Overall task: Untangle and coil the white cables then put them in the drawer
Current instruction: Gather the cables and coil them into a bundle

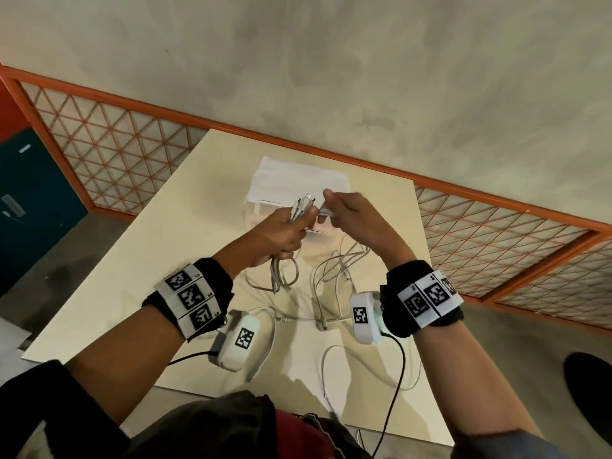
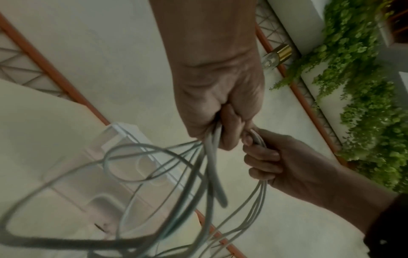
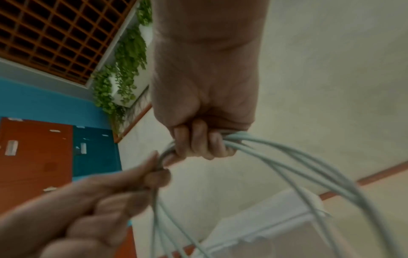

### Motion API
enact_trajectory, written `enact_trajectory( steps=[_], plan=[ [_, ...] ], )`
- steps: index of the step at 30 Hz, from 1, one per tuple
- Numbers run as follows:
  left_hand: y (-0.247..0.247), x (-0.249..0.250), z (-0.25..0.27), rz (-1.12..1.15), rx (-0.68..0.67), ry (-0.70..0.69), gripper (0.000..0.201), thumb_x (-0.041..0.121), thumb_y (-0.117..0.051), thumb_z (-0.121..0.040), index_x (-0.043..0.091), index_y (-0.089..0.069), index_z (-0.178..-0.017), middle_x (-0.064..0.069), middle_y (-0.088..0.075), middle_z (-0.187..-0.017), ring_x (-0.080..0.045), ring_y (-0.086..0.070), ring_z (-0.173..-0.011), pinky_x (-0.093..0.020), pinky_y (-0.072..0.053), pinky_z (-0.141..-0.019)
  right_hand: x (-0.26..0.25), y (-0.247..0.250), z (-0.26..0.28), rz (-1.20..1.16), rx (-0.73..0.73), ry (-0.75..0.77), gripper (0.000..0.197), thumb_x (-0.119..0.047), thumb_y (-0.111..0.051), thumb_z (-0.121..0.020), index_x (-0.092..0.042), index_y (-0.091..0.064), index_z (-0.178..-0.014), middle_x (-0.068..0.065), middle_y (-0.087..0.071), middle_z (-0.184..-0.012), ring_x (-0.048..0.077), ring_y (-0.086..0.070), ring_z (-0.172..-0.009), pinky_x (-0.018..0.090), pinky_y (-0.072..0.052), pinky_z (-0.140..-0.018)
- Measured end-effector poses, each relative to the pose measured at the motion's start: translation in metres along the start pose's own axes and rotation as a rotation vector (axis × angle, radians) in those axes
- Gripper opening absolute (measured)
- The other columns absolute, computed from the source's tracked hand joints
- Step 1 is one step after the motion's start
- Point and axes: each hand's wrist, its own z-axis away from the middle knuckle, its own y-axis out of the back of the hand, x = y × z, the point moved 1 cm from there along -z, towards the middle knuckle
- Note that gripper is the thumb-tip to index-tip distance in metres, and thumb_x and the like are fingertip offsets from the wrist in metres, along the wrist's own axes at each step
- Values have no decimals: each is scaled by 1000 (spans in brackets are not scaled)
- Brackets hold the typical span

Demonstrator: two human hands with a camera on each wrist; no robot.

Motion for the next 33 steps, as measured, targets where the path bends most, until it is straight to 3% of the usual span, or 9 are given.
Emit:
enact_trajectory(
  steps=[4, 9, 13, 18, 21, 24, 26, 29, 33],
  plan=[
    [14, 7, -7, 79, 212, -166, 40, 36, -43, -98, 23, -34, -62, 13, -23, -40, -3, -17, -32, -12, -14, -34, 35, -3, 9, -137, 2, -197, 61, -50, -36, -99, -14, -42, -49, 1, -40, -45, 12, -38, -43, 23, -35, -56],
    [31, 23, -6, 182, 305, -347, 39, 35, -42, -99, 25, -30, -63, 13, -21, -41, -2, -16, -33, -14, -14, -34, 79, -12, 26, -250, 44, -351, 61, -50, -38, -98, -12, -31, -50, 3, -33, -43, 20, -39, -47, 33, -38, -65],
    [39, 17, -6, 382, 392, -333, 35, 36, -44, -98, 24, -35, -66, 12, -24, -40, 0, -19, -32, -13, -15, -32, 99, -16, 36, -248, 77, -427, 62, -51, -40, -96, -12, -33, -49, 0, -39, -40, 21, -44, -50, 33, -41, -72],
    [52, -11, -8, 330, 547, -225, 38, 36, -47, -97, 22, -36, -63, 11, -27, -38, -2, -21, -32, -12, -16, -33, 111, -23, 44, -219, 166, -450, 53, -45, -39, -99, -17, -36, -54, -3, -38, -49, 16, -36, -49, 31, -34, -61],
    [72, -34, -15, 78, 730, -21, 24, 24, -51, -95, 16, -51, -72, 5, -45, -43, -24, -41, -43, -17, -31, -36, 104, -15, 41, -172, 234, -403, 50, -41, -39, -100, -17, -33, -57, -2, -31, -52, 14, -29, -50, 30, -27, -56],
    [80, -47, -13, -151, 836, 86, 24, 14, -53, -89, 1, -55, -109, -34, -61, -92, -54, -58, -89, -48, -51, -66, 88, -7, 33, 6, 209, -329, 49, -38, -47, -98, -15, -31, -57, 2, -29, -55, 16, -27, -55, 29, -23, -55],
    [69, -39, -8, -145, 721, -45, 31, 16, -55, -92, 3, -56, -119, -32, -55, -77, -40, -63, -70, -32, -43, -52, 72, -10, 27, 130, 141, -271, 51, -36, -48, -98, -15, -26, -57, 3, -25, -55, 16, -22, -54, 26, -19, -49],
    [36, -22, -2, -174, 310, -78, 33, 34, -50, -95, 20, -58, -124, -3, -35, -55, -4, -29, -35, -16, -22, -35, 46, -22, 19, 214, 70, -175, 52, -37, -43, -100, -17, -24, -55, 3, -28, -53, 15, -25, -50, 31, -20, -52],
    [11, -23, 3, -135, -42, 120, 27, 50, -40, -94, 27, -54, -96, 10, -21, -47, -4, -15, -36, -12, -14, -35, 16, -22, 14, 101, 42, -83, 52, -42, -39, -100, -18, -38, -54, -5, -42, -52, 3, -39, -44, 19, -31, -52]
  ],
)
